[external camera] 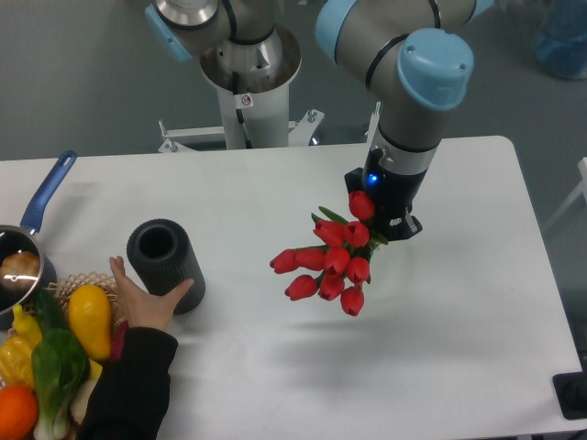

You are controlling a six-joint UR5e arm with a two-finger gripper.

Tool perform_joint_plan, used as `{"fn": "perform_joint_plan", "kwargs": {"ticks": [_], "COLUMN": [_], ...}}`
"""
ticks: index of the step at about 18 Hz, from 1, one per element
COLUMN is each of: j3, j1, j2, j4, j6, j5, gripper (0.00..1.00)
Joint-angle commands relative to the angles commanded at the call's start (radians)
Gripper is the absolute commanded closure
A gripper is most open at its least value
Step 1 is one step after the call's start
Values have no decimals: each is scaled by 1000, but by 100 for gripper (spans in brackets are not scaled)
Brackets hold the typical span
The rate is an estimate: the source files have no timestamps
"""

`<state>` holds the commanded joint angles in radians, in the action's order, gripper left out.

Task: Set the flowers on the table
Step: 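Hold the red tulip bunch in the gripper above the table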

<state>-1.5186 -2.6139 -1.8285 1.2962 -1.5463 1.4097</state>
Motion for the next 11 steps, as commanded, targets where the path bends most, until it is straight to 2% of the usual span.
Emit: {"fn": "perform_joint_plan", "kwargs": {"ticks": [7,11], "j3": [-8,-58], "j1": [3,8], "j2": [-17,-17], "j4": [5,2], "j6": [5,0], "j5": [70,144], "gripper": [93,91]}}
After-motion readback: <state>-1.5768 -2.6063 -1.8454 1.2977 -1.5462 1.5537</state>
